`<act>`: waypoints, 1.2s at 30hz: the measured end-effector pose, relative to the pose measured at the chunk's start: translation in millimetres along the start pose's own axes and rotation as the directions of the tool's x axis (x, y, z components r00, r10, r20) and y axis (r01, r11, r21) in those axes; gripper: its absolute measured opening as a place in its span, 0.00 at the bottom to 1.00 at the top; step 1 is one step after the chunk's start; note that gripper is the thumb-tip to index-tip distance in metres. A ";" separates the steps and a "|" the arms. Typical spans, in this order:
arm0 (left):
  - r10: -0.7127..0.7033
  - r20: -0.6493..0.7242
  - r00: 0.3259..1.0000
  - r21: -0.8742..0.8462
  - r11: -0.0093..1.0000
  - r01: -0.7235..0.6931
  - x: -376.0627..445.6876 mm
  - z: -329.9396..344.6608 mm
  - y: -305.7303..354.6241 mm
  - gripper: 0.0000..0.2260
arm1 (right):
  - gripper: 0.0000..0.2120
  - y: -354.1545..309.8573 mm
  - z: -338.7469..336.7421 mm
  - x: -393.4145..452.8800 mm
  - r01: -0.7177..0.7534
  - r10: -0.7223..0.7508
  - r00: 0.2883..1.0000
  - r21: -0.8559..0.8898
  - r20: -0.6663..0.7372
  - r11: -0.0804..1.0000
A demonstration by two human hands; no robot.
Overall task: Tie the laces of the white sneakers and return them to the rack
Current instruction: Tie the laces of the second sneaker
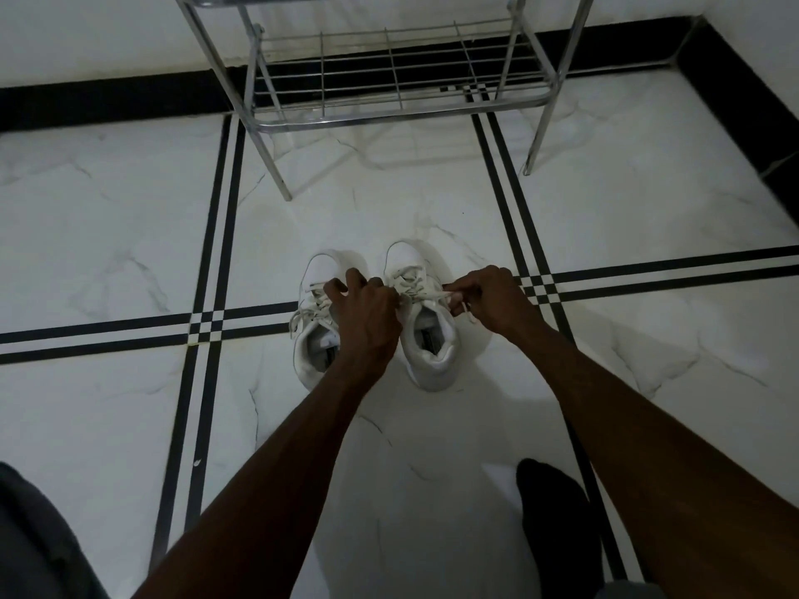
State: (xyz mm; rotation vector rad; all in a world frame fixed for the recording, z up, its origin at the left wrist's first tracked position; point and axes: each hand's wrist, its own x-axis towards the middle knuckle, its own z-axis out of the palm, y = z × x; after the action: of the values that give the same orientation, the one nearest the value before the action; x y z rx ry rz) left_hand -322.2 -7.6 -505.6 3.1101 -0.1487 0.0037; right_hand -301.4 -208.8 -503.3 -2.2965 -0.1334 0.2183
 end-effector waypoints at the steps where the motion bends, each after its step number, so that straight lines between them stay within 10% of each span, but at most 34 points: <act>1: 0.003 0.001 1.000 0.002 1.000 -0.003 0.3 -0.1 0.1 0.11 | 0.11 0.9 0.5 -0.1 -0.018 0.019 1.000 0.022 -0.018 1.000; 17: -0.029 0.072 0.997 -0.324 0.945 0.051 5.4 10.6 -15.1 0.11 | 0.07 3.2 15.0 -4.1 -0.102 0.112 0.991 0.140 -0.066 0.985; 25: -0.185 -0.188 0.965 -0.527 0.848 0.060 -16.9 9.0 -69.9 0.14 | 0.26 1.5 22.9 -23.8 -0.463 0.350 0.869 0.323 0.351 0.826; 30: -0.478 0.049 0.877 -0.559 0.714 0.421 -41.5 5.3 -102.8 0.26 | 0.21 -12.2 36.6 -20.5 -0.433 0.334 0.885 0.310 0.325 0.846; 36: -0.301 0.289 0.909 -0.776 0.482 0.407 -62.3 16.8 -116.0 0.25 | 0.19 -33.4 54.5 -12.7 -0.427 0.348 0.892 0.284 0.289 0.859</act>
State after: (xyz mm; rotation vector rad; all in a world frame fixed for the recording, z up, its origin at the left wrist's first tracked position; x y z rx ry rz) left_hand -373.1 113.3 -525.8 2.1069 0.3997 -0.1967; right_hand -325.6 -149.1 -513.0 -1.9219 0.2447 0.6655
